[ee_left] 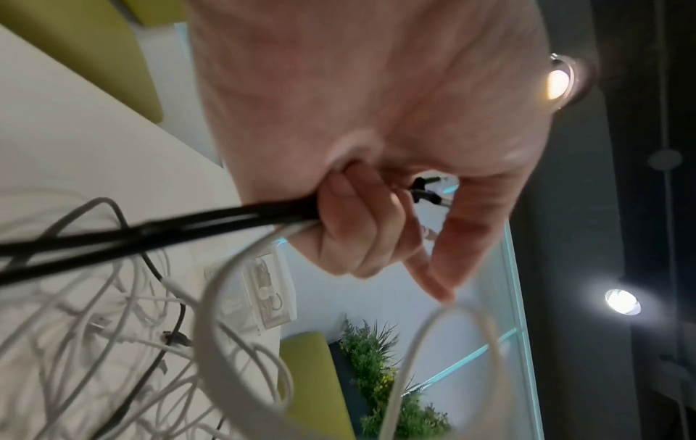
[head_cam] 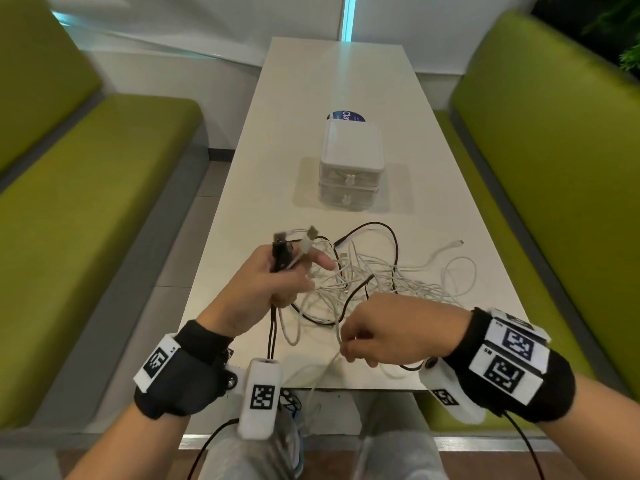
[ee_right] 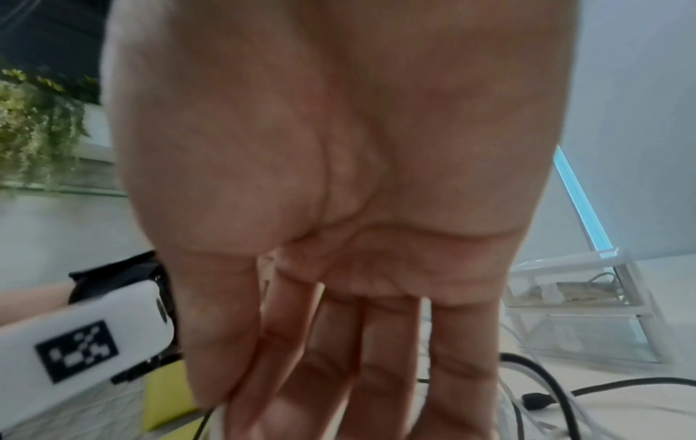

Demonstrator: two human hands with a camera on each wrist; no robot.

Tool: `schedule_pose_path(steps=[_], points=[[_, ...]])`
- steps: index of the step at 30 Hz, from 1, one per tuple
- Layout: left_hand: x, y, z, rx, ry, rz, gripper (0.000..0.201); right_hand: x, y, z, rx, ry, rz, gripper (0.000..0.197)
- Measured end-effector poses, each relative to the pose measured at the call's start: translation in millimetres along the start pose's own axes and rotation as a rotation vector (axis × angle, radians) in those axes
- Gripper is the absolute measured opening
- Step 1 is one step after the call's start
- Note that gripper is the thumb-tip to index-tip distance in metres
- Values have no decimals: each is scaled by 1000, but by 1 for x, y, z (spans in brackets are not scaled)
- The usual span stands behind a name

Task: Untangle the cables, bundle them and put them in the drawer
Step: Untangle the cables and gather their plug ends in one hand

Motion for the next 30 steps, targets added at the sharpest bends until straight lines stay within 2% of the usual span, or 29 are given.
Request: schedule_pose_path(steps=[2, 4, 5, 6, 8, 11, 13, 19, 21, 26, 30], points=[[-3, -4, 12, 91, 140, 12, 14, -1, 6, -12, 57, -112, -30, 23], [-6, -7, 20, 142, 238, 29, 23, -3, 12, -17, 92, -193, -79, 21], [-7, -8, 23, 165, 267, 37, 29, -6, 14, -13, 110, -166, -114, 20], [-7, -10, 24, 182, 287, 42, 33, -12, 17, -3, 120, -82, -151, 20], [-7, -13, 25, 195, 308, 45, 40, -22, 17, 28, 101, 182, -184, 22], [-4, -15, 28, 186, 316, 30, 48, -30, 10, 70, -47, 515, -169, 22], [-3, -16, 33, 165, 328, 19, 49, -38, 4, 84, -91, 621, -153, 21], [2, -20, 52, 143, 377, 11, 48, -73, -11, 94, -118, 787, -94, 23], [3, -22, 55, 132, 380, 11, 47, -86, -3, 95, -154, 734, -160, 23], [5, -29, 61, 130, 389, 19, 45, -110, 20, 65, 5, 364, -336, 18], [8, -33, 61, 142, 386, 30, 45, -116, 28, 52, 91, 346, -377, 27]])
Point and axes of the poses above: each hand's wrist, its own x-axis away from the middle knuckle, its own z-axis out of the back of the hand, y = z × x, the point moved 8 cm from there along -x, towards the middle knuckle, and after that the axes turned 14 degrees about -z, right-handed, at the moved point
